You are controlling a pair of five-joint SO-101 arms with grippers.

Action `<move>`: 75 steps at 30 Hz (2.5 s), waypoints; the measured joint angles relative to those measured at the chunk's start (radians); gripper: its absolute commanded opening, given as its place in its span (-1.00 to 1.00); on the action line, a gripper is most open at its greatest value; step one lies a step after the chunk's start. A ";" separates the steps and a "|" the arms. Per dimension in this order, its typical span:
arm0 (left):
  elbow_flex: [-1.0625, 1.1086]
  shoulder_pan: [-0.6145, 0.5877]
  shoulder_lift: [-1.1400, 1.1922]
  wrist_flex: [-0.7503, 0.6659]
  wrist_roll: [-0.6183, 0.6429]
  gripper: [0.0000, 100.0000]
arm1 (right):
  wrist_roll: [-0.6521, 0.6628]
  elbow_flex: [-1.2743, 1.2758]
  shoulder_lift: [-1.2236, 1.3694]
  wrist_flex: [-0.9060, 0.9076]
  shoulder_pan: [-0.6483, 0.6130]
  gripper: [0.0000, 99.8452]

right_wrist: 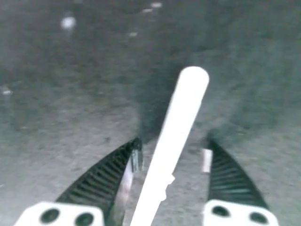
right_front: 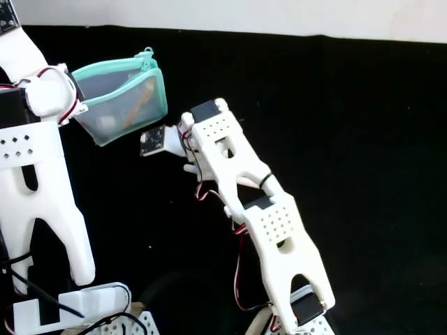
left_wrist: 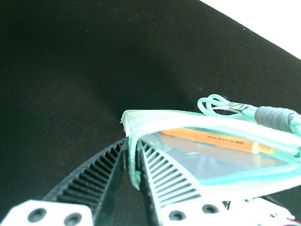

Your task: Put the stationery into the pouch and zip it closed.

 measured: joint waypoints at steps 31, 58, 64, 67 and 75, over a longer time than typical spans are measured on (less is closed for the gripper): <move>0.000 0.000 0.000 0.000 0.000 -0.99 | -0.724 -0.265 0.025 0.146 0.302 -0.98; 0.000 0.000 0.000 0.000 0.000 -0.99 | -1.128 -0.864 0.018 -0.161 0.183 -0.99; 0.000 0.000 0.000 0.000 0.000 -0.99 | -1.135 -0.864 -0.071 -0.293 0.164 -0.99; 0.000 0.000 0.000 0.000 0.000 -0.99 | -1.135 -0.864 -0.120 -0.339 0.152 -0.99; 0.000 0.000 0.000 0.000 0.000 -0.99 | -1.135 -0.864 -0.219 -0.448 0.077 -0.99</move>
